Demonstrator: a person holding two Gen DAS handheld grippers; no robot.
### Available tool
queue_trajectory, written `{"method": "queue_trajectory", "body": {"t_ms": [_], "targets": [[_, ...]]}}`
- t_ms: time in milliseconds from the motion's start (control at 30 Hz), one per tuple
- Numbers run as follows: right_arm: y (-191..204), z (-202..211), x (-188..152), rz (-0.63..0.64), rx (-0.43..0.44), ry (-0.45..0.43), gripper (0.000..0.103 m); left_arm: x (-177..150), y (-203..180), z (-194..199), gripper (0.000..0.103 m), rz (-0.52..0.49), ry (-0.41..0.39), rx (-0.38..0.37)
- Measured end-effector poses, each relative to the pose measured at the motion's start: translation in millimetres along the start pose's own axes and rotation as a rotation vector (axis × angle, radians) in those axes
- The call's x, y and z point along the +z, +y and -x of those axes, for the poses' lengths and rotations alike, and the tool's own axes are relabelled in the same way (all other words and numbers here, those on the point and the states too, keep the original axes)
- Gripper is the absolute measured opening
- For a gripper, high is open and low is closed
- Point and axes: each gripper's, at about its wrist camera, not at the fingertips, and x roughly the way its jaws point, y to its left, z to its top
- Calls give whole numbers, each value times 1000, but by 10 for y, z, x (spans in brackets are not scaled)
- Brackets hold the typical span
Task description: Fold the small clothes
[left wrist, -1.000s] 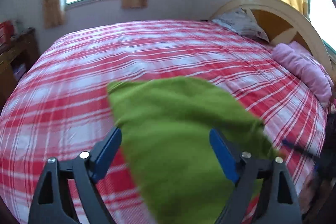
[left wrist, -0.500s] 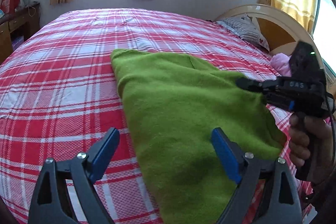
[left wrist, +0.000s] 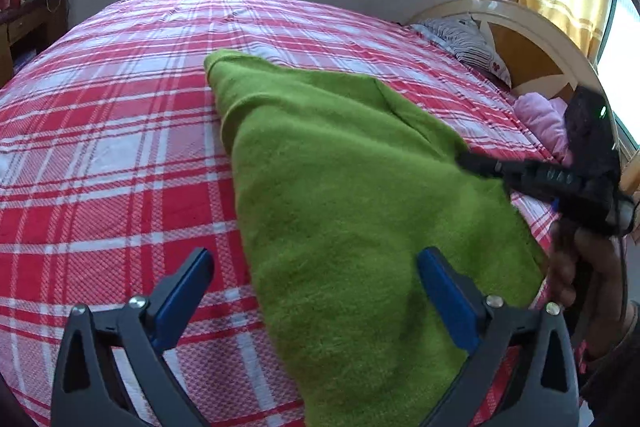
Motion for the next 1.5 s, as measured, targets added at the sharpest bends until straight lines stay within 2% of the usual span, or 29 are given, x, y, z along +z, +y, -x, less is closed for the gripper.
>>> {"method": "queue_trajectory", "body": {"t_ms": [67,133,200,300,333,367,400,500,600,700,767,833,867,967,1000,1033,1100,1167,1233,1300,1400,1500], "targets": [[56,128,81,22,5,-58,39,-26,-28,-12,103,-16,2,-15],[115,137,215,32,18,-71,46,-31,-34,-13,103,-19,0,-17],[59,-9,339,-4,39,-17,46,-48,-35,4,103,-19,-7,-15],[-134,-429,443,-106,84,112,46,-64,-18,12,103,-9,-10,-29],[-210,-553,450,-147,136,144,36,-68,1,13,103,1,-8,-38],[-231,-576,447,-163,160,144,17,-64,24,9,103,12,-7,-46],[-228,-566,450,-155,151,124,6,-71,59,21,103,31,-9,-59],[-146,-391,447,-72,101,44,5,-71,85,33,103,48,-19,-76],[-214,-591,371,-39,12,94,5,-72,48,-5,103,32,-2,-77],[-221,-654,358,-26,7,80,5,-66,-2,-28,103,10,10,-54],[-201,-604,366,-21,-10,84,10,-74,-8,-18,103,7,5,-47],[-192,-392,395,-18,-33,56,26,-82,8,-9,103,13,-1,-47],[-159,-276,399,-12,-38,28,28,-79,21,-9,103,19,-2,-50],[-5,132,381,11,42,-59,41,-75,59,23,103,32,-22,-67],[70,242,349,29,65,-81,48,-89,87,87,103,44,-57,-74],[203,366,271,72,107,-104,49,-98,122,143,103,57,-87,-82],[404,426,161,143,187,-95,50,-119,210,208,103,95,-122,-94],[549,352,-2,209,259,-10,50,-119,263,172,103,126,-104,-83],[582,223,-187,268,220,46,49,-112,256,153,103,128,-95,-77],[448,87,-341,263,174,95,47,-106,211,87,103,112,-57,-37],[228,108,-471,222,223,47,43,-84,94,-20,103,62,-7,-8],[202,154,-528,173,216,27,43,-93,102,-18,103,54,-3,-3]]}}
